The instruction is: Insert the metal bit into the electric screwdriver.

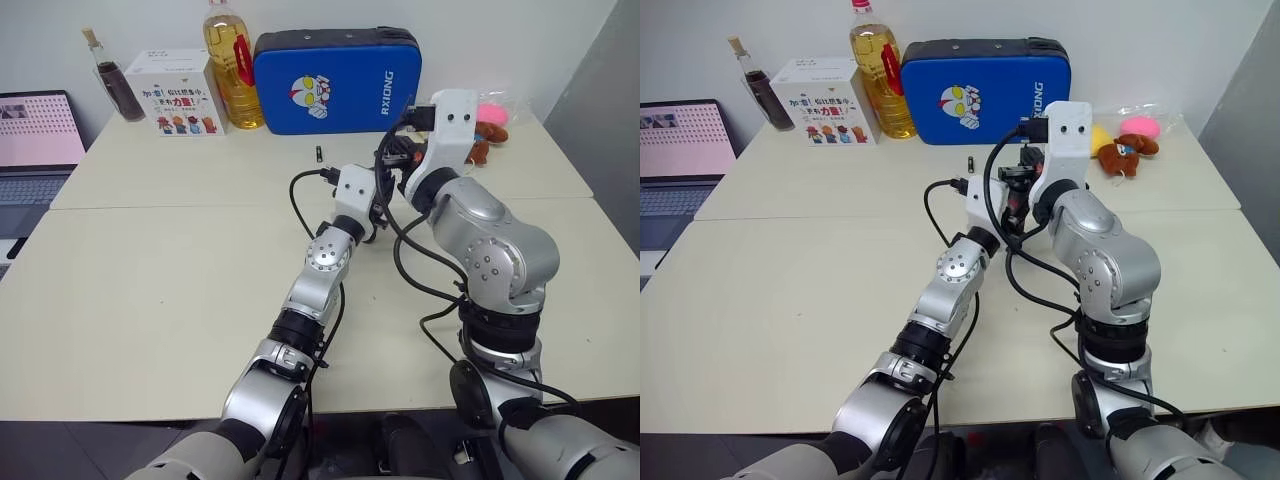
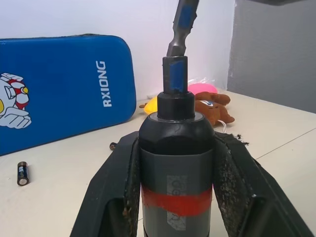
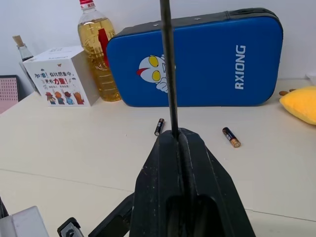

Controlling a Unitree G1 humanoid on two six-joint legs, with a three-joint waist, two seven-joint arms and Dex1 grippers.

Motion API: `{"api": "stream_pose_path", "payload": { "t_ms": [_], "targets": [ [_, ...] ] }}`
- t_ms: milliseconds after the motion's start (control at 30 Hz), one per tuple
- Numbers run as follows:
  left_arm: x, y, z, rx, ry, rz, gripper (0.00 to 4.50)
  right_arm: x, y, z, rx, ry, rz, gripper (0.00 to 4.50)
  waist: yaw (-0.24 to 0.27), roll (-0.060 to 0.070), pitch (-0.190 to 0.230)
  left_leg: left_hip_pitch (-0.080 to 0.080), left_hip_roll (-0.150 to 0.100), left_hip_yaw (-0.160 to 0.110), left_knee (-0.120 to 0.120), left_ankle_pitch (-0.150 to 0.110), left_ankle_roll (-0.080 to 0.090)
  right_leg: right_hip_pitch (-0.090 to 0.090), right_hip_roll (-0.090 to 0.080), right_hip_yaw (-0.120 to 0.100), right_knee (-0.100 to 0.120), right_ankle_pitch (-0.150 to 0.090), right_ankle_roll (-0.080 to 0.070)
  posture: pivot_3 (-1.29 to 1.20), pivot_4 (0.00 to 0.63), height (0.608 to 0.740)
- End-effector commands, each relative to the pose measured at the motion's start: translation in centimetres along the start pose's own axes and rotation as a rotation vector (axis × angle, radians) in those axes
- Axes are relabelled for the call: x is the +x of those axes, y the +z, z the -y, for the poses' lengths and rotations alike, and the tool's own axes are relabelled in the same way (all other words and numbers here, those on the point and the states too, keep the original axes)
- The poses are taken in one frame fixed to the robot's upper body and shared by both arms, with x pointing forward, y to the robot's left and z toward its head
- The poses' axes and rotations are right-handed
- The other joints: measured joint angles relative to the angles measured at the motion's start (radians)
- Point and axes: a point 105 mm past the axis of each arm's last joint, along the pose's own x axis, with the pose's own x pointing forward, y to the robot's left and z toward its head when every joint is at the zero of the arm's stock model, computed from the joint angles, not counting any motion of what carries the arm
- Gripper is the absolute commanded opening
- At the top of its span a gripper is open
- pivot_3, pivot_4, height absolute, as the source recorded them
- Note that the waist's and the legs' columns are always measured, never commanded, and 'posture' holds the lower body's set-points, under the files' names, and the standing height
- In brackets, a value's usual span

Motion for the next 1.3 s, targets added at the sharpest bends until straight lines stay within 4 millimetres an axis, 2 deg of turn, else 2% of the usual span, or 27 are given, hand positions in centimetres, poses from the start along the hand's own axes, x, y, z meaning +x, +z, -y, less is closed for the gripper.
{"api": "stream_pose_path", "payload": {
  "t_ms": [33, 267, 1100, 1300],
  "targets": [
    [0.1, 0.5, 1.2, 0.044, -0.048, 0.021, 1.68, 0.6, -1.0, -0.6, -0.020, 0.047, -0.063, 0.03, 0.000, 0.000, 0.000, 0.000, 0.000, 0.000, 0.000, 0.000, 0.000, 0.000, 0.000, 0.000, 0.000, 0.000, 0.000, 0.00, 0.150, 0.740],
    [-0.1, 0.5, 1.4, 0.054, -0.048, 0.025, 1.68, 0.9, -0.7, 0.1, -0.028, 0.053, -0.079, 0.03, -0.001, 0.001, -0.001, 0.000, 0.000, 0.000, 0.000, 0.000, 0.000, 0.000, 0.000, 0.000, 0.000, 0.000, 0.000, 0.00, 0.150, 0.740],
    [-0.1, 0.2, 0.8, 0.050, -0.037, 0.019, 1.68, 0.1, -3.4, 0.5, 0.059, 0.029, -0.178, 0.03, -0.001, 0.001, -0.006, 0.001, 0.000, 0.000, 0.000, 0.000, 0.000, 0.001, 0.000, 0.000, 0.000, 0.000, 0.000, 0.00, 0.150, 0.740],
    [-0.1, 0.2, 1.0, 0.048, -0.040, 0.020, 1.68, 0.3, -2.9, 0.7, 0.038, 0.028, -0.161, 0.03, -0.002, 0.001, -0.007, 0.001, 0.000, 0.000, 0.000, 0.000, 0.000, 0.001, 0.000, 0.000, 0.000, 0.000, 0.000, 0.00, 0.150, 0.740]
  ]
}}
